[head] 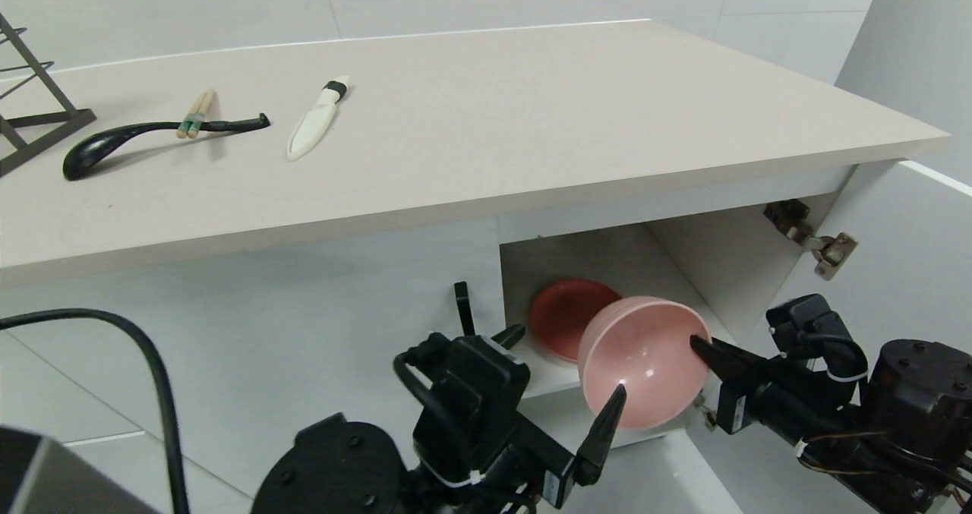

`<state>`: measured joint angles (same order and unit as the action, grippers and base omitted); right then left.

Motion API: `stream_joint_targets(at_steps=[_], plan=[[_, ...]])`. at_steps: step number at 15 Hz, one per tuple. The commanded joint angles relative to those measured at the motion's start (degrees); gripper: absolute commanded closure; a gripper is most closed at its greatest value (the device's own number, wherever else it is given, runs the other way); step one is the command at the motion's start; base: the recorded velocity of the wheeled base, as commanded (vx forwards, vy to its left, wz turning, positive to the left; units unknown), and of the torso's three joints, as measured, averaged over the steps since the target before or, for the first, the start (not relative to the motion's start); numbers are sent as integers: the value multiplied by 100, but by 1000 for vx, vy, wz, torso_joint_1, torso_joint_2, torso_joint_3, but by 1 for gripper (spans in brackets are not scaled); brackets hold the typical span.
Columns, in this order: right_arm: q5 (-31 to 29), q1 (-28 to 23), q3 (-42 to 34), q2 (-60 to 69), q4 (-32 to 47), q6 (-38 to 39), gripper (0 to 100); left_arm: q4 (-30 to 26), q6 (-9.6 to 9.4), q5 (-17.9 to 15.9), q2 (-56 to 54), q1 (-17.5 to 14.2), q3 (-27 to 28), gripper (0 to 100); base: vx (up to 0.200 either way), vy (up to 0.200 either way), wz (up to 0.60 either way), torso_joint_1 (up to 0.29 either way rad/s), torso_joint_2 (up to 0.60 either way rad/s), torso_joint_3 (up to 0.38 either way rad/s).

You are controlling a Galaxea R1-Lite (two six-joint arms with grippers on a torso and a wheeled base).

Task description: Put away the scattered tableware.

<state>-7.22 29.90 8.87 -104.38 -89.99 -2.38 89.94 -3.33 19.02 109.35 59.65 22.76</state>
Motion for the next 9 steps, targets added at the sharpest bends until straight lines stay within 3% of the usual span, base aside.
stream_joint_targets(at_steps=[1,2,4,5,7,9], plan=[[10,-2,-316,181,-1,185,100,6,8,-821,-915,12,-712,0,0,0,0,0,0,0],[10,-2,-290,198,-1,580,100,6,8,-1120,-1170,12,-1028,0,0,0,0,0,0,0],[27,-28,-184,49,-1,1205,100,6,16,-1366,-1803,-15,-1757,0,0,0,0,0,0,0],[27,-151,-167,-144,-1,1213,100,6,8,-1708,-2216,-120,-2144,0,0,0,0,0,0,0],[54,-231,-44,-355,-1,1240,100,6,8,-2245,-3086,-577,-2276,0,0,0,0,0,0,0],[265,-301,62,-514,-1,1231,100,-161,-89,-2271,-3754,-735,-2276,0,0,0,0,0,0,0]])
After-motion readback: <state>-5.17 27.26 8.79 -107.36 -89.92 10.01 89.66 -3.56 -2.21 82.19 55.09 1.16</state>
